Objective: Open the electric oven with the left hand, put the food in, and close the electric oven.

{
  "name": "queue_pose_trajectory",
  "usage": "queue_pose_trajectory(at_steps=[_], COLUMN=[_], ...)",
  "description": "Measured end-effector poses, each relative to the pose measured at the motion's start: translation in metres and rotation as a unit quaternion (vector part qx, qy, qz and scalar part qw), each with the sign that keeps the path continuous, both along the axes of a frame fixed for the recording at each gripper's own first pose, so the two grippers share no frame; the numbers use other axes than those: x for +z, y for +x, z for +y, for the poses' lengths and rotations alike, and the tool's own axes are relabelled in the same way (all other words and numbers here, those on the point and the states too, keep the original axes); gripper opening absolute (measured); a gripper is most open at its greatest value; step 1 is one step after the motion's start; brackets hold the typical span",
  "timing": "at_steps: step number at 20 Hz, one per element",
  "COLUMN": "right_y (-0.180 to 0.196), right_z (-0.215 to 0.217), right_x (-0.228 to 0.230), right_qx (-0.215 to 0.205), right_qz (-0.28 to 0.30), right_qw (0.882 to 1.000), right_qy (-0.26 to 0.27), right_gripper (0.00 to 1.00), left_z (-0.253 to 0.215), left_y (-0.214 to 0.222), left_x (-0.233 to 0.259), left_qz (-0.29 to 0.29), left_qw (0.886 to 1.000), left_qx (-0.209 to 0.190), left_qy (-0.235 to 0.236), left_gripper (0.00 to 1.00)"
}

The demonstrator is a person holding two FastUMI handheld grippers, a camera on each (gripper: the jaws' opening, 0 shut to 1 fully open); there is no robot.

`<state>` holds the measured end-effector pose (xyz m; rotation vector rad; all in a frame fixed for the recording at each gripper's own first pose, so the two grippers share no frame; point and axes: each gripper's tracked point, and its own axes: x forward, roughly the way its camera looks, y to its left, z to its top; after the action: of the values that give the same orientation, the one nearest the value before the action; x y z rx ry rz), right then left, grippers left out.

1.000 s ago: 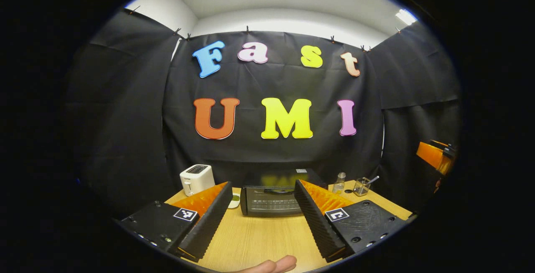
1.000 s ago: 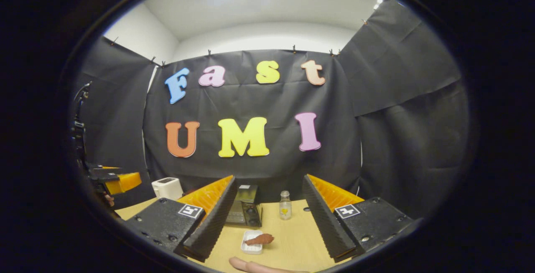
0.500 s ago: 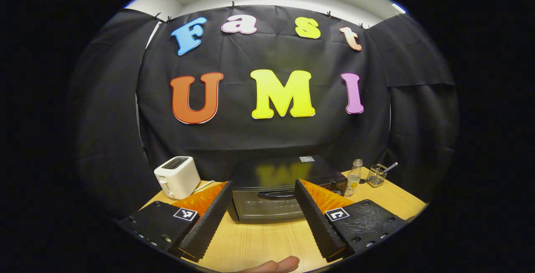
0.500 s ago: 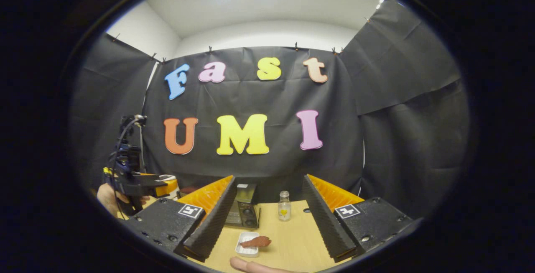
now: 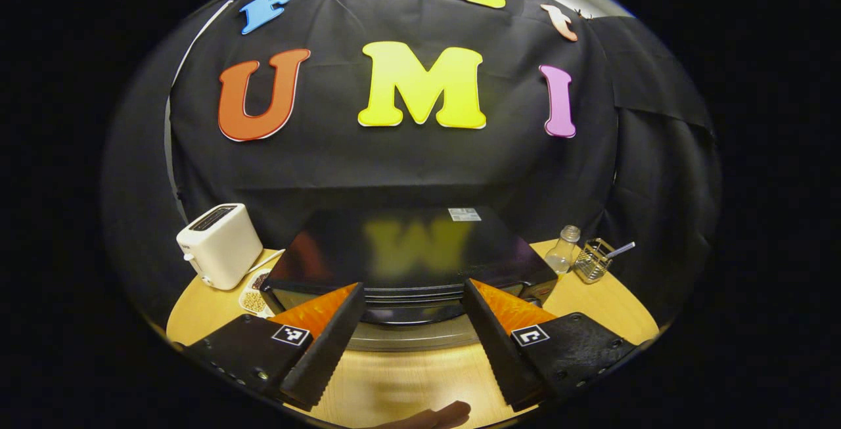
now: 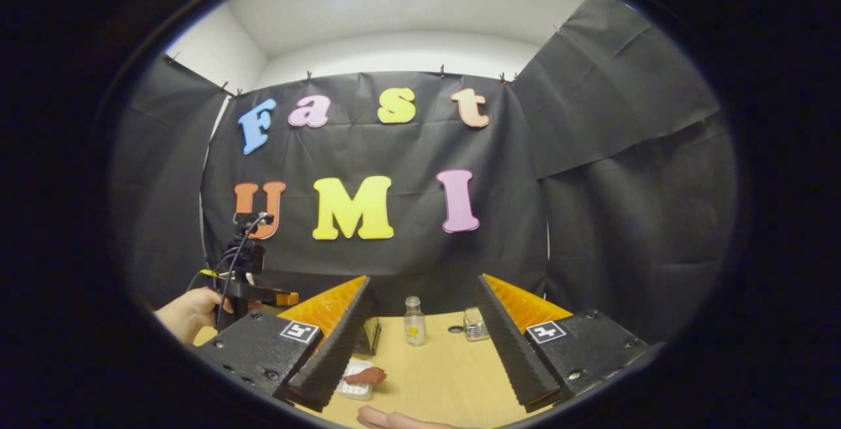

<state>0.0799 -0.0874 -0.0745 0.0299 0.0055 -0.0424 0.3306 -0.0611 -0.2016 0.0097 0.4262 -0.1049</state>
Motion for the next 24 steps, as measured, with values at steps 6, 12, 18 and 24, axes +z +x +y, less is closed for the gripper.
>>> queue_pose_trajectory(at_steps=[6, 12, 18, 24], right_y=[-0.010, -0.028, -0.051, -0.065], right_z=[-0.031, -0.037, -0.029, -0.012], right_x=[0.001, 0.005, 0.016, 0.024], right_qx=[-0.013, -0.014, -0.006, 0.008], right_qz=[-0.011, -0.011, -0.014, -0.018], right_qw=[1.000, 1.000, 1.000, 1.000], right_qy=[-0.003, 0.006, 0.000, -0.007], right_gripper=[1.00, 0.99, 1.00, 0.98], left_z=[0.005, 0.005, 0.004, 0.005], left_y=[0.012, 0.000, -0.037, -0.070], left_x=[-0.016, -0.018, -0.025, -0.040], left_qz=[0.016, 0.024, 0.023, 0.010], left_qw=[0.999, 0.999, 0.999, 0.999], left_qx=[0.024, 0.026, 0.023, 0.020], left_qy=[0.020, 0.016, 0.022, 0.023], left_gripper=[0.96, 0.97, 0.97, 0.97])
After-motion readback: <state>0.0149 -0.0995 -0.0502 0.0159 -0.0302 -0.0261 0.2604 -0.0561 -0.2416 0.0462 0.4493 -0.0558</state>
